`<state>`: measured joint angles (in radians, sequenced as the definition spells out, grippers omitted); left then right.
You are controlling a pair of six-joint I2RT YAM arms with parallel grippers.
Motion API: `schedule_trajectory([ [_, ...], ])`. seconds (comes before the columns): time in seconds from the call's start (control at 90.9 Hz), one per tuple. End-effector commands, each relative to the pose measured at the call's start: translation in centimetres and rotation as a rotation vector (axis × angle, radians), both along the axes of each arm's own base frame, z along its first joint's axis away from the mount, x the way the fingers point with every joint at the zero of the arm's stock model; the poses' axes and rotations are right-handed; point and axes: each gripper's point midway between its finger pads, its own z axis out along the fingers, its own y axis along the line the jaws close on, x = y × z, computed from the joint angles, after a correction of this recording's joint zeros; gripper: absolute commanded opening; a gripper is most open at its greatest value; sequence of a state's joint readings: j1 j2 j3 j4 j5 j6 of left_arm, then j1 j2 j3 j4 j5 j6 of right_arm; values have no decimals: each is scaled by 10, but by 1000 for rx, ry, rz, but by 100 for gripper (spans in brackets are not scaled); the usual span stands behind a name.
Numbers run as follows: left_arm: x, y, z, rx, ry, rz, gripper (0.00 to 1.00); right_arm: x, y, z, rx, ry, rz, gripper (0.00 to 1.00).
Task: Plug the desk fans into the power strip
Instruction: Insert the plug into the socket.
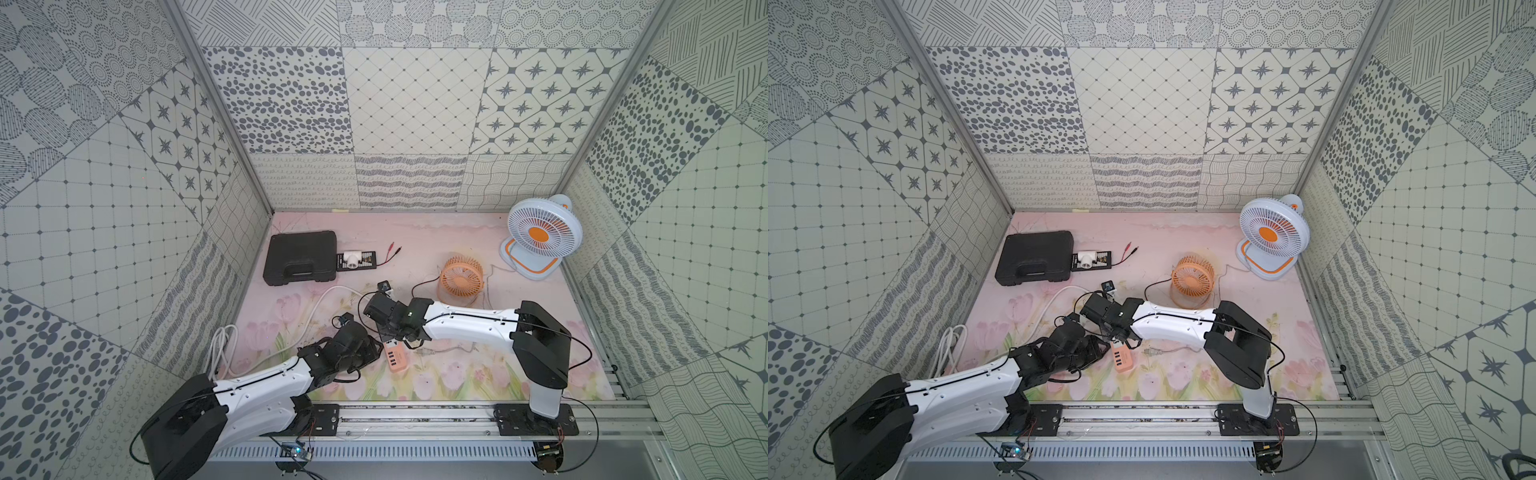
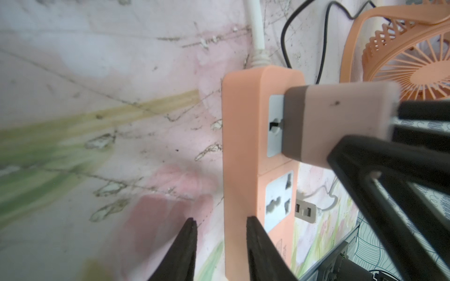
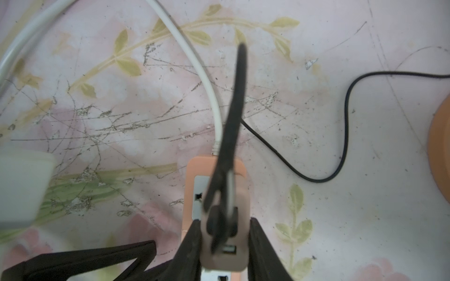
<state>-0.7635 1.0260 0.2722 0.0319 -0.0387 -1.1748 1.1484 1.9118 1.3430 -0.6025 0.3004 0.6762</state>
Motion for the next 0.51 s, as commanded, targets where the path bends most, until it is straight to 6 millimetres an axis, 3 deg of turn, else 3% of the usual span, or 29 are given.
schedule_trajectory([
  [0.0, 6, -17, 18, -89, -62, -47, 40, -79, -48, -119, -203, 421, 87, 0],
  [0.495, 12, -23, 36, -152, -96, -36, 39, -75, -43, -112, -167, 431, 56, 0],
])
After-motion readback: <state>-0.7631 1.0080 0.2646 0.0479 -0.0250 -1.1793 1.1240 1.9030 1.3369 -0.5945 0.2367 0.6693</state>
